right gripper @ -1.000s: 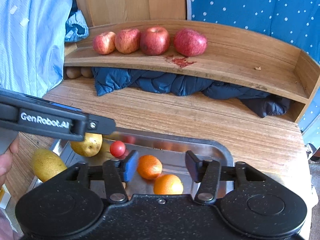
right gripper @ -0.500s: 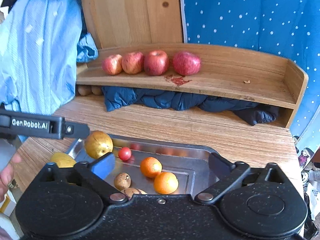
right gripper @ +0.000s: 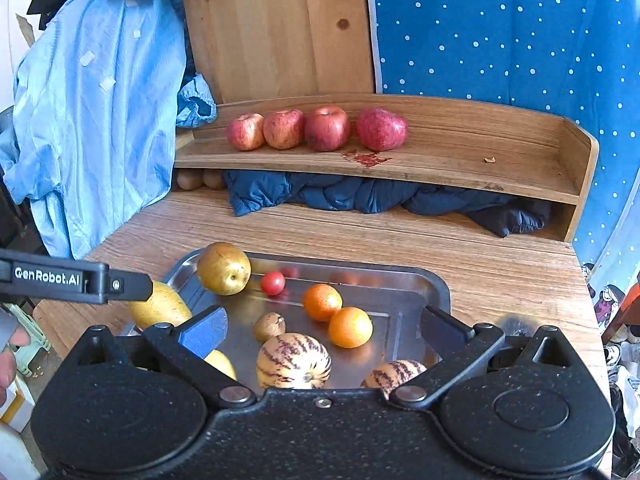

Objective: Organize fruits

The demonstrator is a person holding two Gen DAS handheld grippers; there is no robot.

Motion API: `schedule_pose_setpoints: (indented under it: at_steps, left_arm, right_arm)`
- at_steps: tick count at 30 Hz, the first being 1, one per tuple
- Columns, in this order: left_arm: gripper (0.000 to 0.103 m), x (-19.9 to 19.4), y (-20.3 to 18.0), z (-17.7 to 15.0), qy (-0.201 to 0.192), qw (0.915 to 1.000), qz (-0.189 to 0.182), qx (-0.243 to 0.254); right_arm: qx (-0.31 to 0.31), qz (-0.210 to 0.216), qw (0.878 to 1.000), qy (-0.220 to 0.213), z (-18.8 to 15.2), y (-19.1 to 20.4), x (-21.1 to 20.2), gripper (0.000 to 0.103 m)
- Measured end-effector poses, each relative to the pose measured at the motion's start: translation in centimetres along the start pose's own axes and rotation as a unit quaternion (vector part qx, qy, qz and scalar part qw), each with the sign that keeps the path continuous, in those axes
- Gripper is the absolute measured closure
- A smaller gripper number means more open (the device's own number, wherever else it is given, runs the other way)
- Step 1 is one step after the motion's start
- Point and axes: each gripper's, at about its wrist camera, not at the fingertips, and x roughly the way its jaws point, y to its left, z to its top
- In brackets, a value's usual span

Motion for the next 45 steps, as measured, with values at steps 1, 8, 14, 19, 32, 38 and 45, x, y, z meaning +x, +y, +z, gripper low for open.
schedule_pose_setpoints:
  at_steps: [1,8,14,19,32,38,45]
  left_arm:
    - [0.001,-0.1,0.2,-0.1,0.001,1.0,0.0,0.0]
    - [0.001,-0.8,1.5,-0.5,-0.002,0.9998,-0.015,0.016]
    - [0.001,-1.9,3.1,-1.5,-0.006,0.9988,-0.033,0.037]
    - [0.001,-3.0,4.4,-3.3,-0.008,0.9972,-0.051,0.054]
    - [0.001,-4.8,6.7,-6.7,-0.01,0.9941,-0.078,0.075]
    - [0.001,-5.2,7.1,-7.2,-0.01,0.9935,-0.089,0.07]
    - [0.001,-5.5,7.2,-7.4,-0.014,0.9936,-0.091,0.064]
  right_arm:
    - [-0.001,-0.002,1.0,0.001,0.0,0.2,-0.2,0.001]
    - [0.001,-0.012,1.0,-0.005,-0.5,1.3,-2.0,0.001]
    - [0.026,-0.049,0.998,-0.005,-1.5,2.6,-3.4,0.001]
    - [0.042,-0.073,0.996,-0.002,-3.1,4.5,-4.7,0.001]
    - [0.055,-0.105,0.993,-0.001,-6.9,8.1,-7.1,0.001]
    - [0.045,-0.111,0.993,0.004,-7.1,8.9,-7.7,0.001]
    - [0.039,-0.113,0.993,0.002,-7.1,8.9,-7.9,0.001]
